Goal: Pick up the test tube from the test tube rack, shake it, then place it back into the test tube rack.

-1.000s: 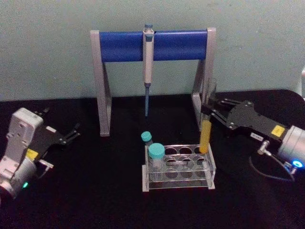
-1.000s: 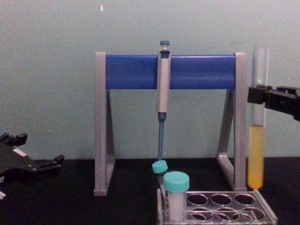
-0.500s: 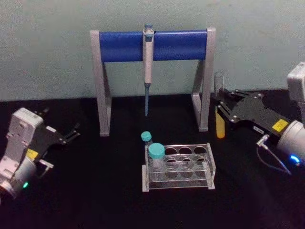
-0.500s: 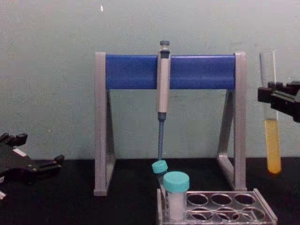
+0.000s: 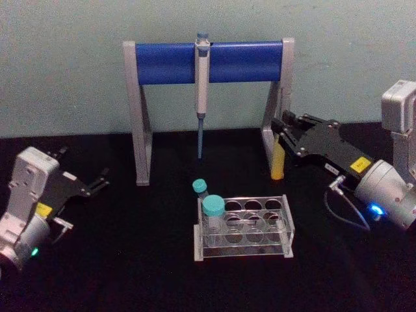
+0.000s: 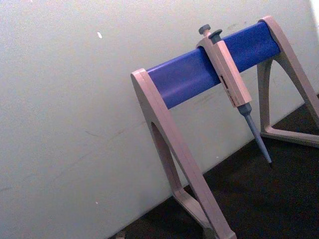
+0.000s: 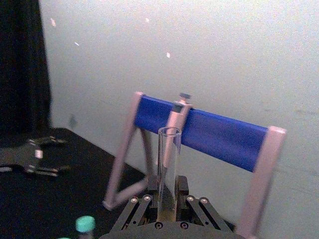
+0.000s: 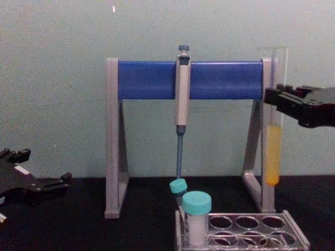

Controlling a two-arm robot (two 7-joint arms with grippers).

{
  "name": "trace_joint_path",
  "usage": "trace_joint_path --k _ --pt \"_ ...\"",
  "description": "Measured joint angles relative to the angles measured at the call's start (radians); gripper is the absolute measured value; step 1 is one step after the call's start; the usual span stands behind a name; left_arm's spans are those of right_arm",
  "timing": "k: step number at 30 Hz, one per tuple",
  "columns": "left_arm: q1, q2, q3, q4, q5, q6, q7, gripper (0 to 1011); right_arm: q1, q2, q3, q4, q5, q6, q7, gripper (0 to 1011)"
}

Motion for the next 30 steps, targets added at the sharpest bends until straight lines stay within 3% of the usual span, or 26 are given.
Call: trace_joint_path --k 8,11,19,24,30 --pt "0.0 0.0 0.0 0.0 0.0 0.0 0.0 1001 0.011 0.006 -0.012 0.013 0.103 0.007 0.111 229" --pt "0.0 0.0 0.0 0.0 0.0 0.0 0.0 1001 0.011 0.033 -0.014 0.009 0.156 0.027 0.163 229" --pt "0.0 0.0 0.0 0.0 0.0 0.0 0.0 1001 -0.013 0.114 -0.005 -0.024 0.213 0.054 0.218 229" --pt "0.0 0.0 0.0 0.0 0.0 0.0 0.0 1001 -0.036 0.157 0.011 -0.046 0.21 0.054 0.191 229" --pt "0.0 0.0 0.0 0.0 0.0 0.0 0.0 1001 -0.044 0.174 0.016 -0.056 0.135 0.032 0.09 229"
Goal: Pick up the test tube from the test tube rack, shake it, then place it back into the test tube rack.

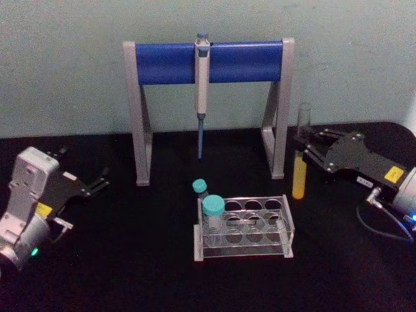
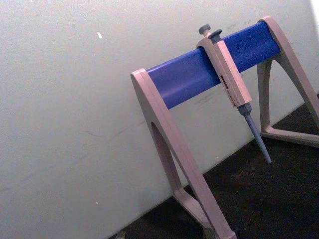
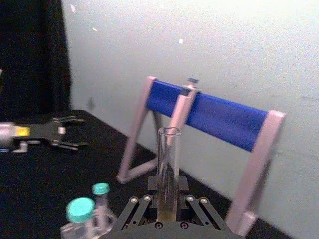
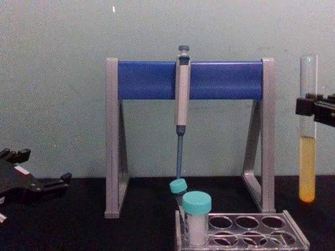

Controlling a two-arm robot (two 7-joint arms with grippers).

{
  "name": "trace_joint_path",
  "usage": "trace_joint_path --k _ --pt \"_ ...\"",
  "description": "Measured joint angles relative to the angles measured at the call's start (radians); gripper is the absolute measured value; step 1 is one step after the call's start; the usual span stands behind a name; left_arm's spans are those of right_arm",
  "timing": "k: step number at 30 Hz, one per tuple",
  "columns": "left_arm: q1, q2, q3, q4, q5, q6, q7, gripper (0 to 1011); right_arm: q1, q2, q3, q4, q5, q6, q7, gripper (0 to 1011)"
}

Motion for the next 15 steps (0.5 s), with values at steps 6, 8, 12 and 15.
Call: trace_joint_path --k 6,8,12,15 --pt "0.0 0.0 0.0 0.0 0.0 0.0 0.0 1001 0.015 -0.036 -0.005 0.011 -0.07 -0.018 -0.068 229" --pt "0.0 0.0 0.0 0.0 0.0 0.0 0.0 1001 0.024 -0.059 -0.006 0.02 -0.087 -0.026 -0.084 229" --pt "0.0 0.0 0.0 0.0 0.0 0.0 0.0 1001 0.037 -0.098 -0.008 0.039 -0.099 -0.039 -0.091 229" --pt "0.0 0.0 0.0 0.0 0.0 0.0 0.0 1001 0.045 -0.12 -0.009 0.051 -0.094 -0.043 -0.08 229"
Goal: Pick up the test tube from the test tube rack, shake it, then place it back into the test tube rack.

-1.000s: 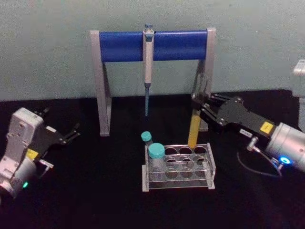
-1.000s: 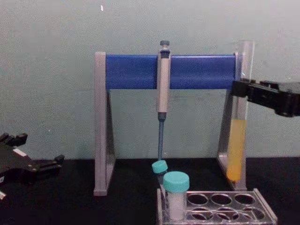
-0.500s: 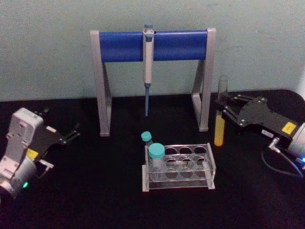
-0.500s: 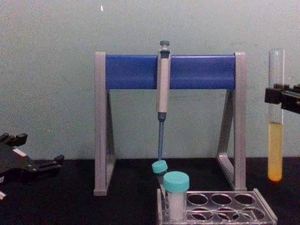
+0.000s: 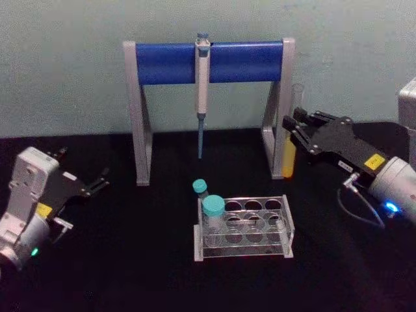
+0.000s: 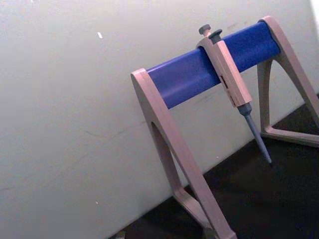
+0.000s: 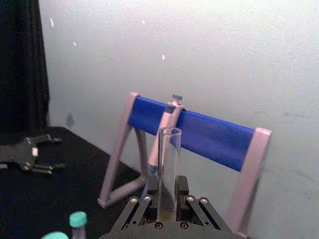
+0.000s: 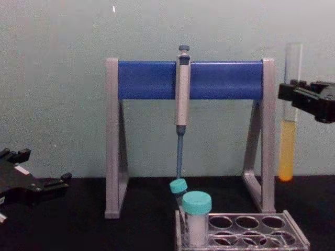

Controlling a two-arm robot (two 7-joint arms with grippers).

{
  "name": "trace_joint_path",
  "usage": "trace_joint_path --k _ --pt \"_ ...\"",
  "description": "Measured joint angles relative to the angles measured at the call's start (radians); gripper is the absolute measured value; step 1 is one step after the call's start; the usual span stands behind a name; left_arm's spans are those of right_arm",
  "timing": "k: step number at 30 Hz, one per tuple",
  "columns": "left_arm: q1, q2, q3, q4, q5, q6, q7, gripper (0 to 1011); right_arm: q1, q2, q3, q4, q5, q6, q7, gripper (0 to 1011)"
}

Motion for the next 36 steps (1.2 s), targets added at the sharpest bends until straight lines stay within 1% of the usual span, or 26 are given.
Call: trace_joint_path --k 2,5,9,11,14,17,20,25,36 --pt "0.0 0.0 0.0 0.0 0.0 0.0 0.0 1001 0.005 -0.014 -0.001 0.008 0.017 -0.001 0.019 229" --pt "0.0 0.0 0.0 0.0 0.0 0.0 0.0 1001 0.01 -0.025 -0.006 0.015 0.041 -0.001 0.046 229" --pt "0.0 0.0 0.0 0.0 0.0 0.0 0.0 1001 0.015 -0.028 -0.013 0.019 0.066 0.0 0.076 229" --pt "0.0 0.0 0.0 0.0 0.0 0.0 0.0 1001 0.016 -0.025 -0.017 0.021 0.087 0.002 0.098 229" --pt "0.0 0.0 0.0 0.0 0.0 0.0 0.0 1001 0.017 -0.007 -0.023 0.021 0.127 0.005 0.145 229" --pt "0.0 0.0 0.0 0.0 0.0 0.0 0.0 1001 0.017 0.006 -0.028 0.022 0.14 0.004 0.165 229" --pt "0.0 0.0 0.0 0.0 0.0 0.0 0.0 1001 0.017 0.027 -0.04 0.024 0.14 -0.003 0.175 229" --pt "0.0 0.0 0.0 0.0 0.0 0.0 0.0 1001 0.019 0.037 -0.052 0.034 0.124 -0.019 0.169 229" --pt "0.0 0.0 0.0 0.0 0.0 0.0 0.0 1001 0.039 0.018 -0.077 0.084 0.116 -0.043 0.169 229"
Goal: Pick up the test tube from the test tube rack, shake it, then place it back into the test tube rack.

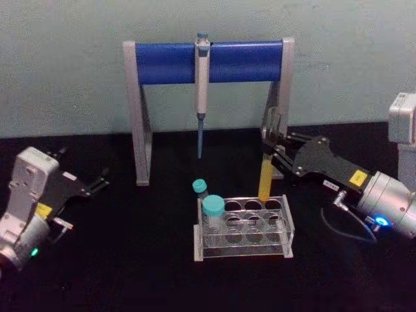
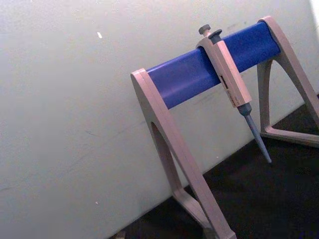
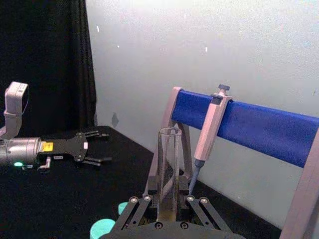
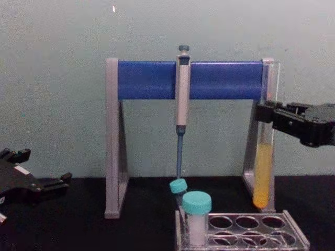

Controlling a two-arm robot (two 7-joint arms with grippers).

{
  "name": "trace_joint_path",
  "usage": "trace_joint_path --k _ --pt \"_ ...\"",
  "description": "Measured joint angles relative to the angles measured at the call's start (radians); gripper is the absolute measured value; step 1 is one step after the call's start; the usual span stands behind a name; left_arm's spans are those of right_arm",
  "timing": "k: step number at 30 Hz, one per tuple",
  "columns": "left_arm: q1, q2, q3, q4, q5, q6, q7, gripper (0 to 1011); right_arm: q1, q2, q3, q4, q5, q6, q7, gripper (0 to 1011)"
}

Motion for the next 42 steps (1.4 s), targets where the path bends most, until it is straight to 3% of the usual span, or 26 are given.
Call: trace_joint_path --k 42 --pt "0.0 0.0 0.0 0.0 0.0 0.0 0.0 1001 0.049 -0.06 -0.054 0.124 -0.047 -0.04 0.024 229"
